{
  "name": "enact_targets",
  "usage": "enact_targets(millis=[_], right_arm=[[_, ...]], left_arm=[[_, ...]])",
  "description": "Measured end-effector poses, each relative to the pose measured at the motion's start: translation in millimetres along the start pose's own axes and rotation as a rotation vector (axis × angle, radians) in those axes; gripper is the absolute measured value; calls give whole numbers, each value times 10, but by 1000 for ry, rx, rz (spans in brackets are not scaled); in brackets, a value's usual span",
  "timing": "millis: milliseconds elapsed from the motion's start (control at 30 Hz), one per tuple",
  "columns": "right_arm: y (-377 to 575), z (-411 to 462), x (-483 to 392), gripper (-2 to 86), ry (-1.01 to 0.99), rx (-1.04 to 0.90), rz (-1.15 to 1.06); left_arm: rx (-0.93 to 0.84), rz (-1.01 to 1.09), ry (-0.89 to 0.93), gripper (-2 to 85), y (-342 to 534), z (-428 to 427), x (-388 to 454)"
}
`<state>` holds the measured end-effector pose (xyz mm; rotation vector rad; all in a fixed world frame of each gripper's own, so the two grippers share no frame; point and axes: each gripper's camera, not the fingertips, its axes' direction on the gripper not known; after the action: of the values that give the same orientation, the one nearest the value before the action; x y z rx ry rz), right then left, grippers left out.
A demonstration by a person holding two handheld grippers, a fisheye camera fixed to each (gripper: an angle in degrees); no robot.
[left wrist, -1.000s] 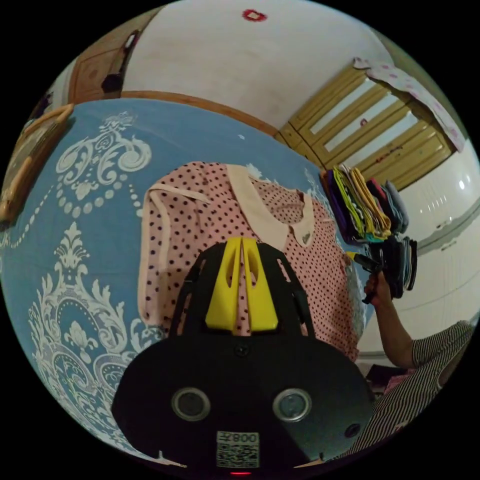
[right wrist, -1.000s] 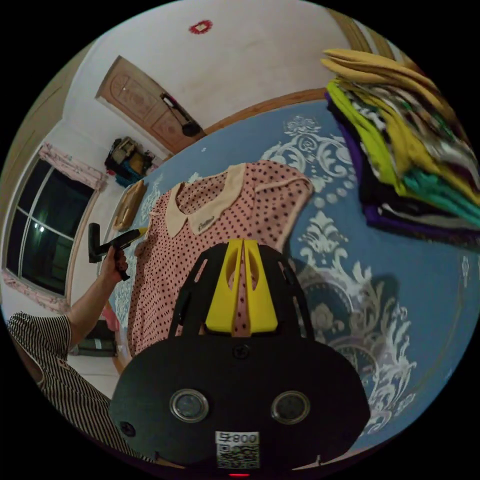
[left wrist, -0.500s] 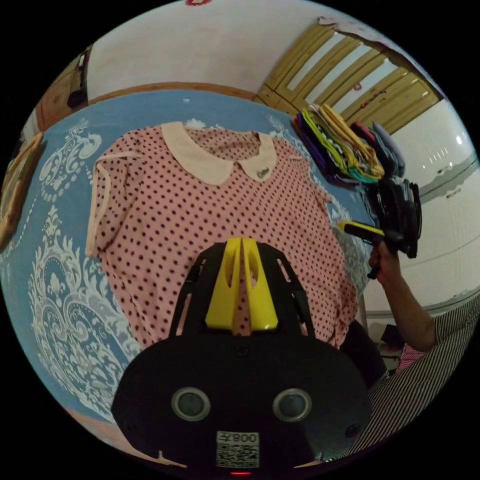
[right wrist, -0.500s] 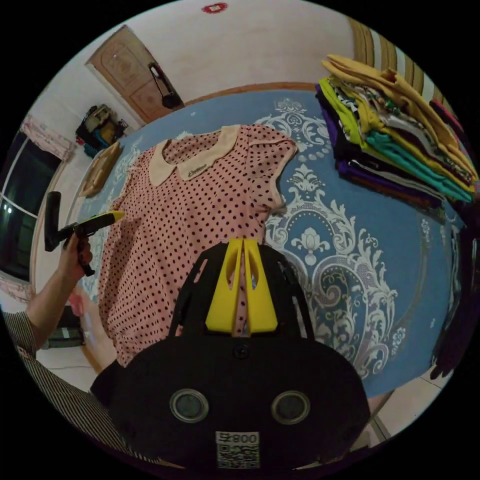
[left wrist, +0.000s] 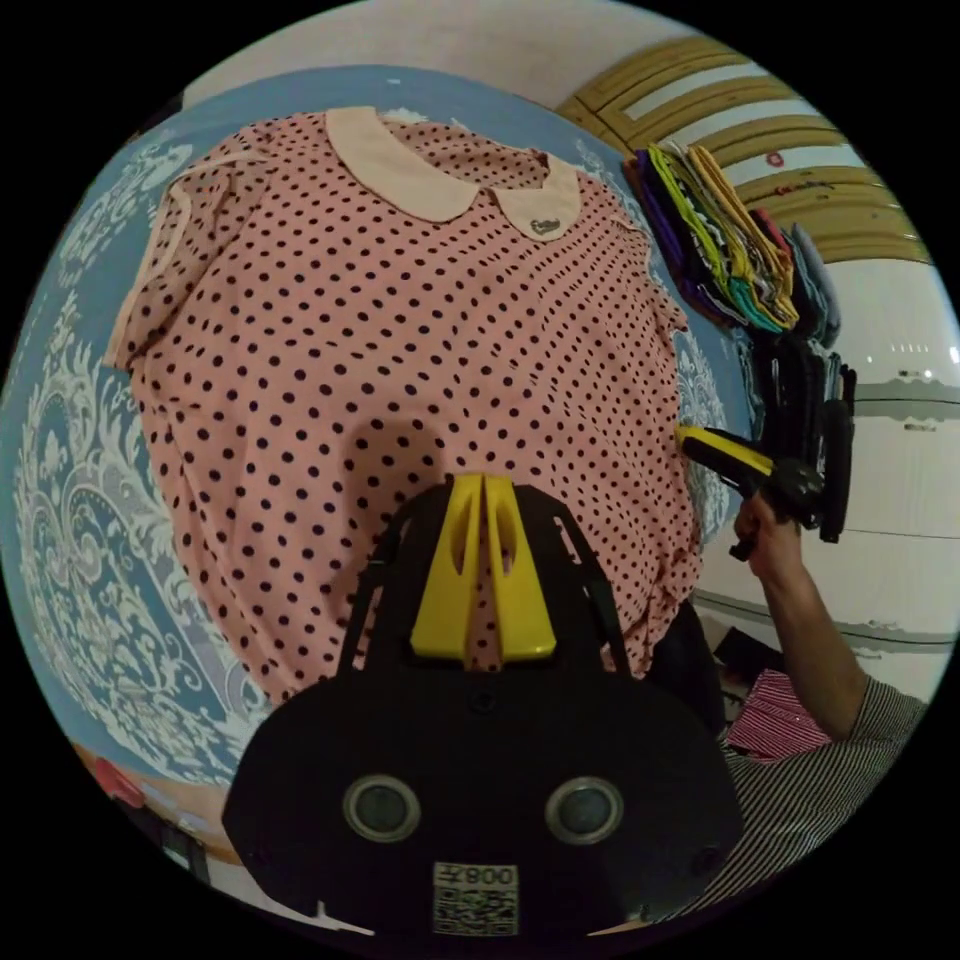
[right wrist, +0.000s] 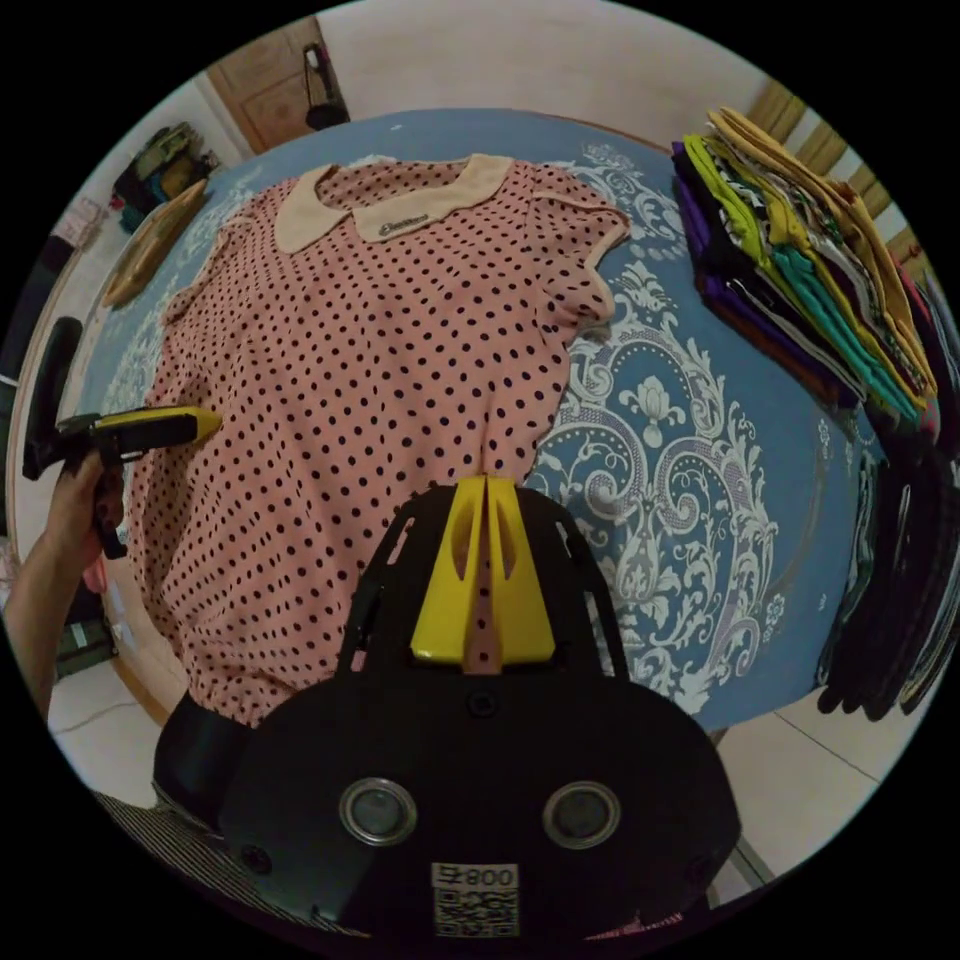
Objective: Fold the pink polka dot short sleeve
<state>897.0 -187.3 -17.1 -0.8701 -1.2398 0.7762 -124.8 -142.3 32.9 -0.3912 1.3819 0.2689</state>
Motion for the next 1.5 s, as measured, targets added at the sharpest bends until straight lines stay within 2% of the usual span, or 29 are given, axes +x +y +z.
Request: enact_targets(millis=[133,267,467,533,700,800,967,1167,1300,1500], right_arm=[[406,-370,-54,1,-99,78,-23],[870,-421,-91,1,-256,43,-52],[1448,-252,-96,1,-230,-103,-58],[1625,-201,-94,1,-155,-193,-87],[2066,-213,172,0,-157,-253,2],[2246,-329,320,1,-187,-206,60],[2226,-678,239,1,-211,-23,27],[2097,-429,198,1,-215,-130,-5],[2035,-652,577,5,-313,39,95],[1563,-842,1370,26,-454,294,271]], left_arm=[[94,134,-79,3,356,8,258],[96,184,-38,2,820,188,300],[23,129,-45,2,1250,644,141],[24,117,-57,2,1317,747,102],[52,52,-37,2,1401,963,-52],[80,48,-27,2,1390,1072,-100],[74,31,-29,2,1174,1394,-151],[86,55,0,3,726,1715,-75],[124,106,57,4,266,1842,-10],[128,235,99,9,-1014,2156,258]])
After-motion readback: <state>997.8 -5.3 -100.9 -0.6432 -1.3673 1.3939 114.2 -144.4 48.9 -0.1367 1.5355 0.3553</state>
